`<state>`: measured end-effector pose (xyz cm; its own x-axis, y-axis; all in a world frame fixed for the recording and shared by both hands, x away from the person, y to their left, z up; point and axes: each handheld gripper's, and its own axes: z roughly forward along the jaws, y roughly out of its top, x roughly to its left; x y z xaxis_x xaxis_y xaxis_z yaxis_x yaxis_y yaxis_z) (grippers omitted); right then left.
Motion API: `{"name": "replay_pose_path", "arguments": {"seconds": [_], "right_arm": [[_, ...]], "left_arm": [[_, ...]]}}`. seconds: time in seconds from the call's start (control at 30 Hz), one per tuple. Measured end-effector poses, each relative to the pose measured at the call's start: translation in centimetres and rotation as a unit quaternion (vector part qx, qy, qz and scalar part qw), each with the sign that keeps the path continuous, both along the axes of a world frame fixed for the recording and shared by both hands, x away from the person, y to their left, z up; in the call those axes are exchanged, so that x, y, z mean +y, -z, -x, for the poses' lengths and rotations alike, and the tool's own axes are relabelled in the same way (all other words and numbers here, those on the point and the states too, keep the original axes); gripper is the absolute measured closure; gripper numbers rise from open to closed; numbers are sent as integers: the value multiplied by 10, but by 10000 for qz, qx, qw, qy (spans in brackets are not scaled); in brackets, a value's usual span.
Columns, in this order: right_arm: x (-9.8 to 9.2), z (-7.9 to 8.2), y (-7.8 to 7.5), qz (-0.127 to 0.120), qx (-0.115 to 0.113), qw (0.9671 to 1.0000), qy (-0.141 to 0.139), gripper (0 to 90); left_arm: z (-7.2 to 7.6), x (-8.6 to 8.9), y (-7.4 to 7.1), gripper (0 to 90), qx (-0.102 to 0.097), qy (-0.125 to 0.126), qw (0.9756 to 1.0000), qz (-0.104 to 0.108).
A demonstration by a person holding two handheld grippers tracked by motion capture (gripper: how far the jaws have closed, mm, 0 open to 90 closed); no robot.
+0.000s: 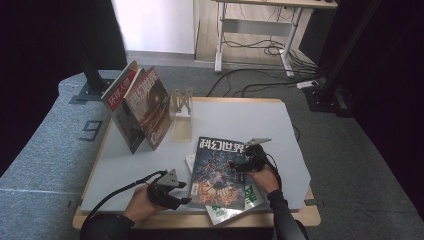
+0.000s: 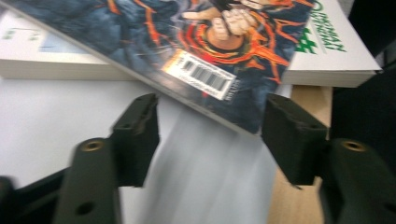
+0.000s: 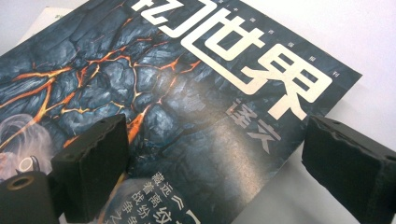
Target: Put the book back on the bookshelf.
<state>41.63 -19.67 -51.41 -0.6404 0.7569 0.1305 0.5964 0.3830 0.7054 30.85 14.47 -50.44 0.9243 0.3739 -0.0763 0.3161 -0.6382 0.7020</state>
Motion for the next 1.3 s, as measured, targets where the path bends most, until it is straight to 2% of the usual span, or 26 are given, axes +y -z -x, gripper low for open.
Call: {"name": "replay_pose_path", "arguments": {"seconds": [0.07, 0.13, 0.17, 0.23, 0.3, 0.47, 0.53, 0.67, 0.8, 0.97, 1.17, 1.27, 1.3], "right_arm": [[1, -1, -1, 43, 2, 10000, -22, 69], [-1, 0, -2, 91, -15, 10000, 3, 57], [-4, 1, -3, 53, 14, 10000, 12, 39], [-10, 3, -2, -15, 130, 9999, 29, 17], [-14, 5, 0, -6, 211, 9998, 31, 9], [-19, 7, 7, -293, 452, 9985, -15, 4], [-17, 5, 9, -415, 547, 9976, -58, 3], [-12, 1, 10, -455, 600, 9971, -124, 0], [-7, -3, 10, -431, 616, 9970, -166, 0], [-5, -9, 9, -447, 653, 9967, -158, 14], [-7, -17, 7, -615, 631, 9961, -19, 139], [-6, -19, 3, -589, 519, 9969, 20, 225], [-5, -20, 1, -549, 449, 9975, 46, 282]], "left_arm": [[-4, 3, 0, 315, -122, -181, 9997, -101], [-10, 7, 1, 268, -140, -352, 9992, -159], [-10, 7, 1, 239, -140, -352, 9992, -159], [-19, 12, 4, 186, -175, -587, 9979, -217], [-24, 14, 7, 151, -218, -707, 9969, -259], [-38, 16, 17, 121, -344, -1023, 9938, -280], [-39, 15, 22, 110, -387, -1029, 9931, -419], [-37, 16, 22, 107, -462, -999, 9931, -395], [-39, 17, 23, 112, -338, -988, 9939, -366], [-40, 17, 23, 121, -275, -977, 9943, -335], [-40, 17, 23, 120, -264, -983, 9942, -335], [-40, 17, 23, 120, -258, -985, 9943, -329], [-40, 17, 23, 120, -256, -985, 9943, -329]]}}
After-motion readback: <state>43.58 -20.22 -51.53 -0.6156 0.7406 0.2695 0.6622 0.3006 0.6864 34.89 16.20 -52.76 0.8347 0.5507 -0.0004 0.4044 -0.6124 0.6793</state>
